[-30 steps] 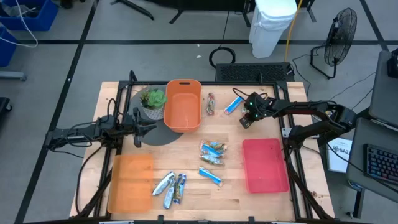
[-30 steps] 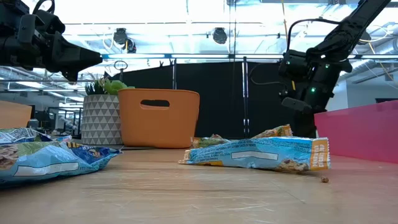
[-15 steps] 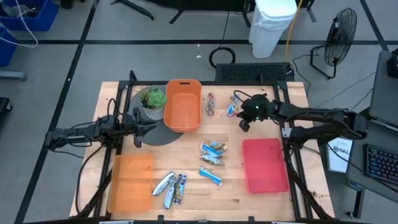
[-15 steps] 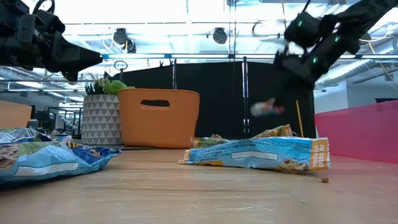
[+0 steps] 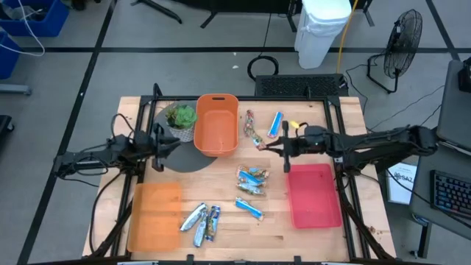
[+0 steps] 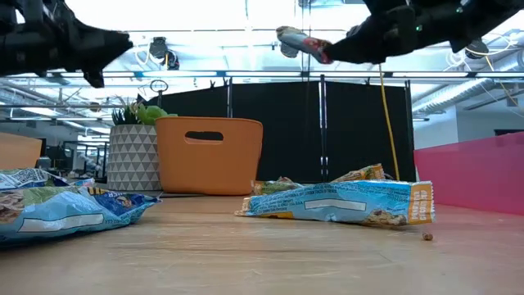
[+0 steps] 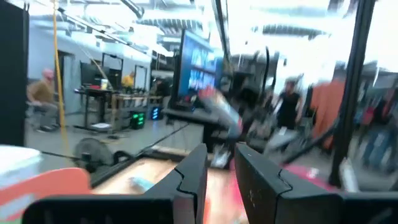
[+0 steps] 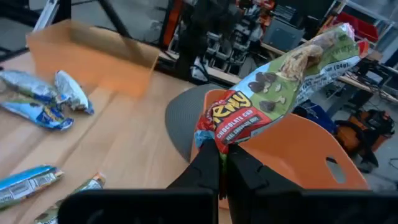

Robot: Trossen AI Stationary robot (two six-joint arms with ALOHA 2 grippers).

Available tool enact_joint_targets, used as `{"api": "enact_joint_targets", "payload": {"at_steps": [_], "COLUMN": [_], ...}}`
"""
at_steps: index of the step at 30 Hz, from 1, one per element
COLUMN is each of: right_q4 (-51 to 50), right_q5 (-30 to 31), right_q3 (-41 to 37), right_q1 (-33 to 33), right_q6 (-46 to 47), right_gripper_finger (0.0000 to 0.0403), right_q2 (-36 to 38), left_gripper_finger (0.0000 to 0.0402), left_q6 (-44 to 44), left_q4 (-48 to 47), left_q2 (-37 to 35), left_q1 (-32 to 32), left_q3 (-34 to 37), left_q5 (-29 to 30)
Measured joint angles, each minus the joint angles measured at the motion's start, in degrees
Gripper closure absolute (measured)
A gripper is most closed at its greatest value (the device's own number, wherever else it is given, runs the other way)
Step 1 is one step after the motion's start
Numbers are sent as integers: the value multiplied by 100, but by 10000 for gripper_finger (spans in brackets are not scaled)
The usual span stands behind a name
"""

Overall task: Pick and place Granola Bars by type
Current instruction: Put the red granola bar into the orange bin

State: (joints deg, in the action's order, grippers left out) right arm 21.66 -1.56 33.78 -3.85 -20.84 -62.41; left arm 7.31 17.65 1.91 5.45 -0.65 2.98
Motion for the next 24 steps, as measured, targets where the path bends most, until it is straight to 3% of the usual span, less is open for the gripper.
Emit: {"api": "enact_joint_targets", "payload": {"at_steps": [4,10,13,18,21,24], "right_q4": [286,518,744,808,946,1157], "right_q5": [40,170,160,149,150,151], "right_q3": [0,-2,-2,-2,-2,-2], "right_q1": [23,21,23,23,23,23], "right_q6": [-132,-586,-739,-841,-976,-1215], "right_gripper_finger": [402,402,402,402,401,402], "right_q2": [-443,-916,-1068,-1180,-1178,-1178], "left_gripper_finger": [314,314,314,314,314,314], "left_q6": [606,601,1807,1244,1595,1912], "left_q4": [425,135,-299,-93,339,1096], "left_q2": [13,71,120,409,730,1292], "left_q1": [0,-2,0,11,13,15], "left_q3": [-7,-6,-2,1,3,2], "left_q5": [4,77,333,937,1554,1755]}}
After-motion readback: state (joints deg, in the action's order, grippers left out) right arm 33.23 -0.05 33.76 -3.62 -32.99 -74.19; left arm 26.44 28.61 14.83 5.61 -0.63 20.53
